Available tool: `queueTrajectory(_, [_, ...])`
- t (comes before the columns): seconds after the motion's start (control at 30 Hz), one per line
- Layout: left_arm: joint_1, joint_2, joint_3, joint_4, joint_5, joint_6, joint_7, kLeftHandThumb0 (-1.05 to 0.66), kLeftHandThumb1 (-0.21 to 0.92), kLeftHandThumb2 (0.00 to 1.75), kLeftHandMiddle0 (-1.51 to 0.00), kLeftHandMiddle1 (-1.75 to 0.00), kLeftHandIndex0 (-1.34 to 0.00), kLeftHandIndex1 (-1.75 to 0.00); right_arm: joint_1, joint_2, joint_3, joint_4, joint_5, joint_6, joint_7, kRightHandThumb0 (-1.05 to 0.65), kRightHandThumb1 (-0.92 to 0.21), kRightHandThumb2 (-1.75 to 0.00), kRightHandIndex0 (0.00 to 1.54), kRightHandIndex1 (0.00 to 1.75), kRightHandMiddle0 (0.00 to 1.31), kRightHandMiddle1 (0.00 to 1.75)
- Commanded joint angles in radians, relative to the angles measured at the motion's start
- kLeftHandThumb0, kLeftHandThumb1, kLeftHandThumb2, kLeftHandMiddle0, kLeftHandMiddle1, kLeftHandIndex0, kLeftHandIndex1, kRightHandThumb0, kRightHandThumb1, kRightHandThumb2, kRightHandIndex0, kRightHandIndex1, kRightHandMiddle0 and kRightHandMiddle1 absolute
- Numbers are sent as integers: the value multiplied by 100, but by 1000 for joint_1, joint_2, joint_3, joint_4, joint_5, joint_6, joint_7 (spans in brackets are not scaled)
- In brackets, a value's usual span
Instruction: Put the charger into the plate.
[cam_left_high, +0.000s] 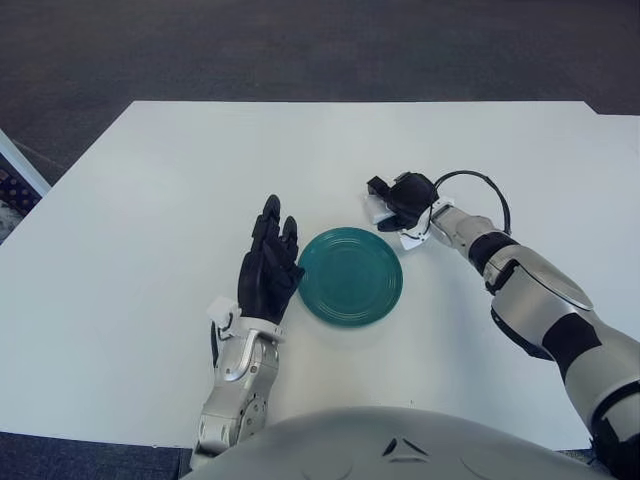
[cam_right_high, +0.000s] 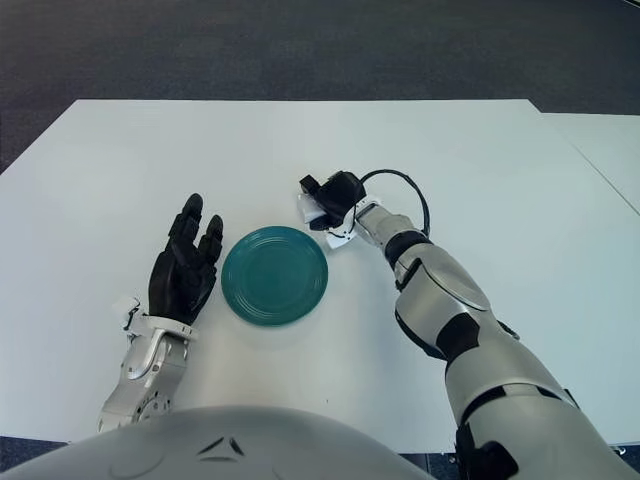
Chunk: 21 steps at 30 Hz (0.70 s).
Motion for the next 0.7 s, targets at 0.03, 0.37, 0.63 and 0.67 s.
queueTrajectory(0.03, [6,-27,-9,-14,-10,4,2,-104,92,93,-8,-1,-6,-7,53,-25,19,41,-22,6,105,-79,-92,-85,84,175,78,175])
queueTrajectory(0.37, [1,-23,-6,-19,-7,12,10,-105,92,92,-11,-2,-6,-10,50,-30,-34,38,16,28,113,-72,-92,-82,85,175,80,175])
queueTrajectory(0.63, [-3,-15,4,-4,12,11,12,-105,92,92,-12,-2,-6,-12,-36,-57,-212,-14,177,-57,98,-52,-92,-71,83,175,80,175])
queueTrajectory(0.67, [-4,-13,7,3,17,5,10,-105,92,92,-12,-2,-6,-12,-50,-58,-233,-27,194,-71,91,-51,-92,-71,83,175,80,175])
